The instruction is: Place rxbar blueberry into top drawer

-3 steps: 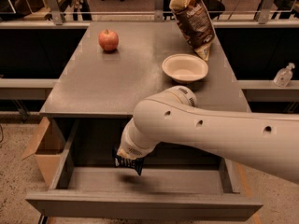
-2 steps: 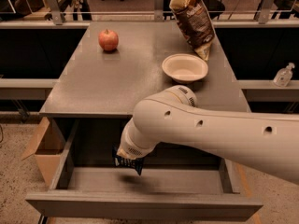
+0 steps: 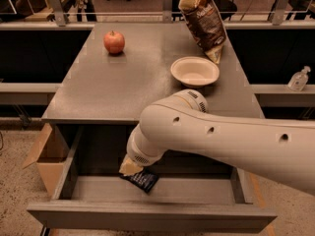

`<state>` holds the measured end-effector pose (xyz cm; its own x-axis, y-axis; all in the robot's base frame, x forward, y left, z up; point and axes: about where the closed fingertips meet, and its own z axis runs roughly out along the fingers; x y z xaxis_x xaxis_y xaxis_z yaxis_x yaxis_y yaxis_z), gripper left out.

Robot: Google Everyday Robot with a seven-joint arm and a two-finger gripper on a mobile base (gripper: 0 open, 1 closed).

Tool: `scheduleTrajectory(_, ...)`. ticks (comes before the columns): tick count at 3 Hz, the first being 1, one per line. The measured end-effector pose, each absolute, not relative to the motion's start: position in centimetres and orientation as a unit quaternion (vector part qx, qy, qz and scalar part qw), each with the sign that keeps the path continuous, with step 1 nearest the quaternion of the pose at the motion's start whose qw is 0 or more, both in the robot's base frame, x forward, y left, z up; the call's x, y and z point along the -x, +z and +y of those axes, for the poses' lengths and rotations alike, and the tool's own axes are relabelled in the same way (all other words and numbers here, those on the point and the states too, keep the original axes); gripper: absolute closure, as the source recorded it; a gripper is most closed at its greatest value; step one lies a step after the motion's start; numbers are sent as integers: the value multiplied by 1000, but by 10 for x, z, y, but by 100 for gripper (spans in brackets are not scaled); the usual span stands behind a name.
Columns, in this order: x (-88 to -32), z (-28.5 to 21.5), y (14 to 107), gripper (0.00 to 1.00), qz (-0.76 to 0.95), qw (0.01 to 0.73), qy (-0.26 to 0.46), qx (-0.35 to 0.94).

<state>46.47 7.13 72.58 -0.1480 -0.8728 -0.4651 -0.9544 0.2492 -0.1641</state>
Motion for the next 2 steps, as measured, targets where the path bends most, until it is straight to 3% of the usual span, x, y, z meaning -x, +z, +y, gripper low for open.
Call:
scheduleTrajectory(1,-464,72,727,0,752,241,84,607)
scheduleTrajectory(2,-464,72,727,0,752,241,84,607)
